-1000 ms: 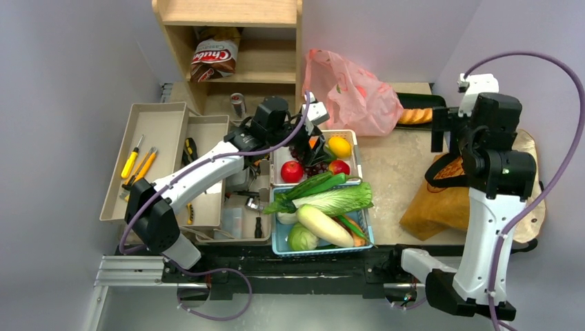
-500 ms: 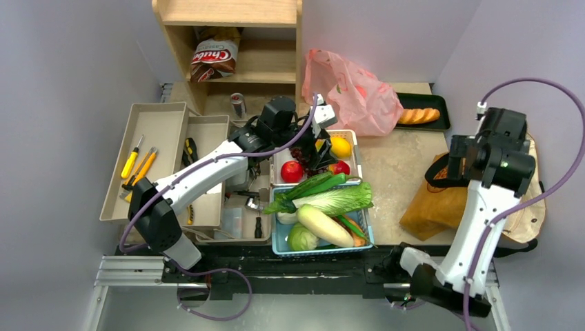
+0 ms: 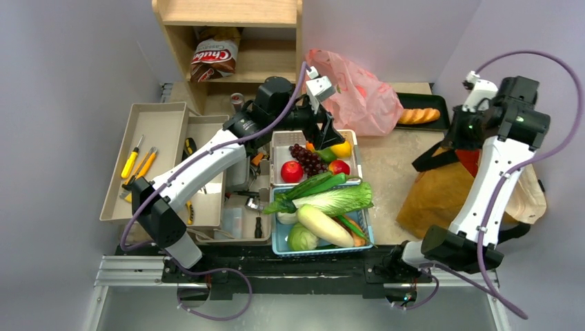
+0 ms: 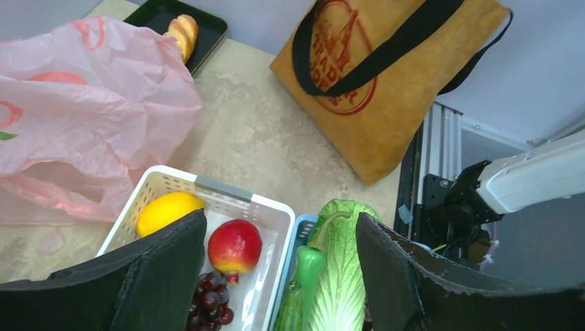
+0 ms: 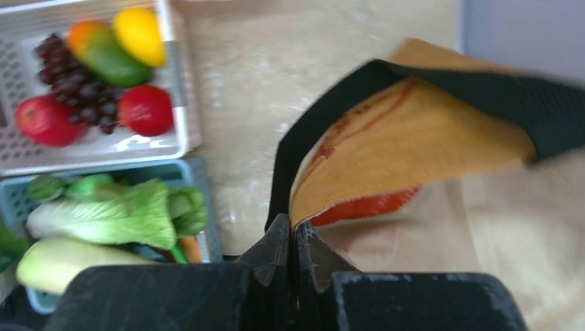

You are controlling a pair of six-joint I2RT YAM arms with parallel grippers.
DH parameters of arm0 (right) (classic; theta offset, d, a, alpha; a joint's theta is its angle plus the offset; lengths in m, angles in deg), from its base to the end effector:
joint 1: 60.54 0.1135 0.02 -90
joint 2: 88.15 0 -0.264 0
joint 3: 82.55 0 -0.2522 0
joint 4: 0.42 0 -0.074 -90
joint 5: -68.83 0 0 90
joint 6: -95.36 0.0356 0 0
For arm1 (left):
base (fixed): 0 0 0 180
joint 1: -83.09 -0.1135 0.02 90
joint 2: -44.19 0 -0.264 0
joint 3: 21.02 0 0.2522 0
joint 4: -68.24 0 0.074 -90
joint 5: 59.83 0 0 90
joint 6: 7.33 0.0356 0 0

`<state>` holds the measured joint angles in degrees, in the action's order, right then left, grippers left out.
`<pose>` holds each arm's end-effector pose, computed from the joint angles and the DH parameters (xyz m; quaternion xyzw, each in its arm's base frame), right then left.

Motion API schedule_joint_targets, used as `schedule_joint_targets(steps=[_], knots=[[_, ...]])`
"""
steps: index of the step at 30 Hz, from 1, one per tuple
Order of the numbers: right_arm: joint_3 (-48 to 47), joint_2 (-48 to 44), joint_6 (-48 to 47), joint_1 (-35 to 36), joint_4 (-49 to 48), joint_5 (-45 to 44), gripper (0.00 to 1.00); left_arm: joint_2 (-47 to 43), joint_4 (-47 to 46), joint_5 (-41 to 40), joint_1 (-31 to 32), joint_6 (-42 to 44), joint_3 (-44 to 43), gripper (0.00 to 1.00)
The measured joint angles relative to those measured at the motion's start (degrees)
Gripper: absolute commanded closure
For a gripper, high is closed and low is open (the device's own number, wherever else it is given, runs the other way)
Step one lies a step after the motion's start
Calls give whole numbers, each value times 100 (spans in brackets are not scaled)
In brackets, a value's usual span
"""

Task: Untie the knot of the grocery bags and take out the mixed food
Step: Pick up the fake candies from the takeout bag.

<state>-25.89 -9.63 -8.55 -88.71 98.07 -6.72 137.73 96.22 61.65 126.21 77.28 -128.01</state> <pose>0.1899 -0.0916 0.4626 0.0781 0.9402 0.0005 0.3316 0.2666 -0.2751 0.4095 0.4032 0.6666 -0.4376 0.4489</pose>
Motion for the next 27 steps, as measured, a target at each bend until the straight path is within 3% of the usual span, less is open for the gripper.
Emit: schedule_joint_targets(steps=[5,9,11,14,15,21,27], knots=[[280,52,87,1134,-291,647,99,85,-9,83,9,-415,-210,24],[435,157,168,1805,-555,872,89,350,-133,101,-15,-997,-546,25],[468,264,269,2057,-774,1016,77,490,-271,116,-42,-1335,-640,26],[476,452,435,2356,-1108,1244,45,623,-514,164,-68,-1703,-627,25],[472,529,479,2441,-1231,1375,39,649,-564,168,-72,-1781,-619,25],[208,896,494,2590,-1408,1818,31,758,-828,118,-17,-1836,-608,23],[391,437,516,2586,-1554,1821,30,1239,-844,-337,470,-1530,-1106,22]])
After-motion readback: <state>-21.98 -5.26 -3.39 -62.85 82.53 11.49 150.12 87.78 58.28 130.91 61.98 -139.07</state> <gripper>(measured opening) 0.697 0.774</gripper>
